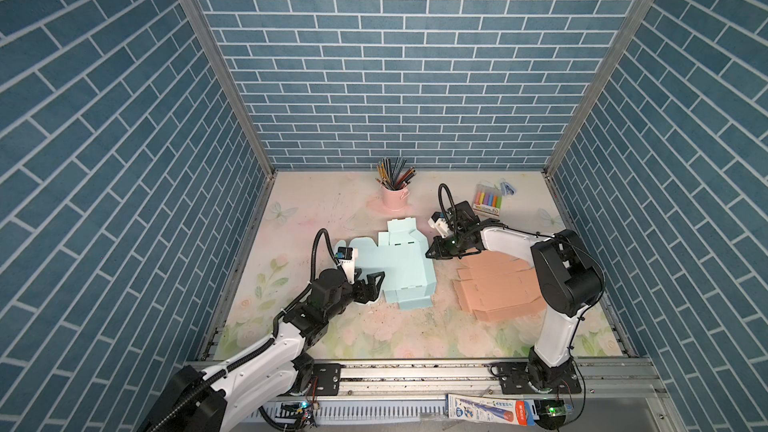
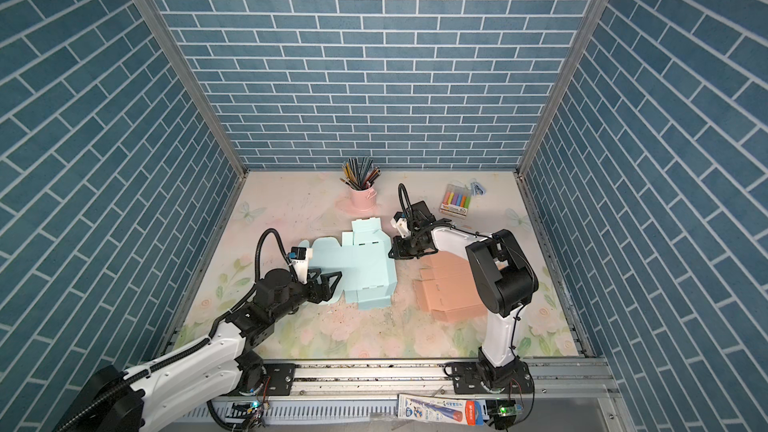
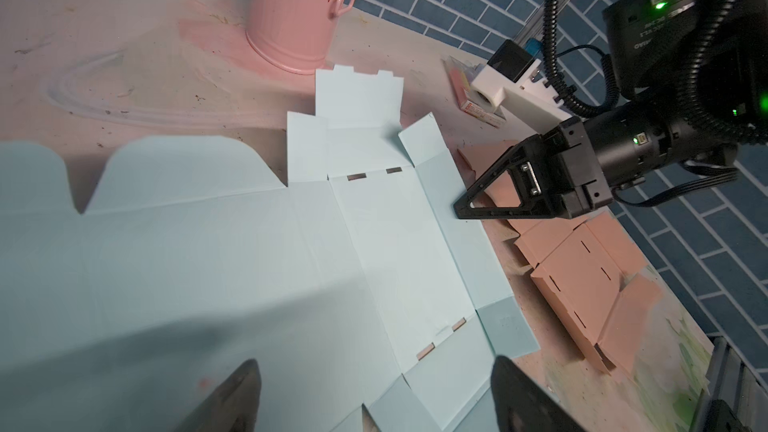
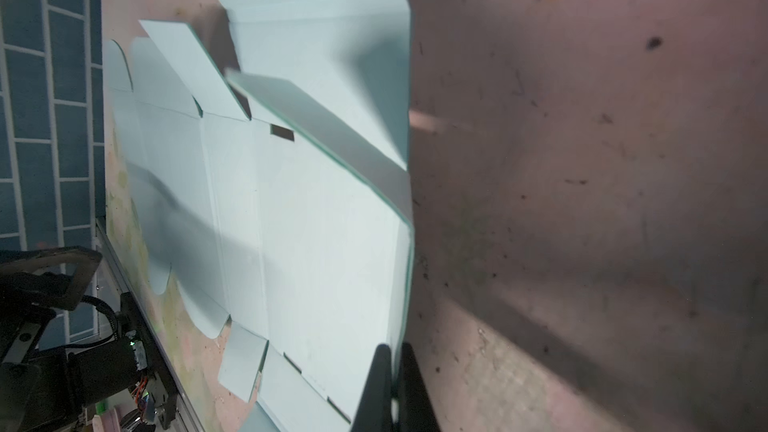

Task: Fold the paper box

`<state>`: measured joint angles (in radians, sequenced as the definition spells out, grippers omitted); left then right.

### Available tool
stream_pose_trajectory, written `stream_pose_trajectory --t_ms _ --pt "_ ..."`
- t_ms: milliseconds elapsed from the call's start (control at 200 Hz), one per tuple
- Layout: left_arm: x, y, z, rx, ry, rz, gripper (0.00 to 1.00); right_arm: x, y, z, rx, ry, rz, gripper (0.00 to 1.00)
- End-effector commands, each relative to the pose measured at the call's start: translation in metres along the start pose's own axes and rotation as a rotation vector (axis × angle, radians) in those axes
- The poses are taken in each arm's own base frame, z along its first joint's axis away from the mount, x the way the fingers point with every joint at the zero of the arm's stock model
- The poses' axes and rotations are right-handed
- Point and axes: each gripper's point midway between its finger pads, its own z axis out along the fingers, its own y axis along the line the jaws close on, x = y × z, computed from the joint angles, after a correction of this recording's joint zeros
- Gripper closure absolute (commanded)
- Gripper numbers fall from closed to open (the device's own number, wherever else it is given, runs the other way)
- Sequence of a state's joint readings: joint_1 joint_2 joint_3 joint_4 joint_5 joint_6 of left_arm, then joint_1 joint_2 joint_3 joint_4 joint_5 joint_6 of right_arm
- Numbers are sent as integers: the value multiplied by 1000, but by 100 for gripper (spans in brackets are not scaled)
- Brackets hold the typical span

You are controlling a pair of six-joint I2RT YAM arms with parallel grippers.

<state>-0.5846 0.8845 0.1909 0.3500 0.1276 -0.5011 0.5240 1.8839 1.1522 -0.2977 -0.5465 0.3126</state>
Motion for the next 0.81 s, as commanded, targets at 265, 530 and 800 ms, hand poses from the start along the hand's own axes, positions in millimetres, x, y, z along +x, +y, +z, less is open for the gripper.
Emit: stream_pose_trajectory --t_ms 265,530,800 --pt "-10 -1 4 -13 4 -3 13 2 -8 13 -28 24 -13 73" --pt "-14 -5 8 -12 15 2 13 17 1 7 -104 -57 79 69" --pt "-18 -10 14 6 23 4 13 33 0 4 -123 -93 124 77"
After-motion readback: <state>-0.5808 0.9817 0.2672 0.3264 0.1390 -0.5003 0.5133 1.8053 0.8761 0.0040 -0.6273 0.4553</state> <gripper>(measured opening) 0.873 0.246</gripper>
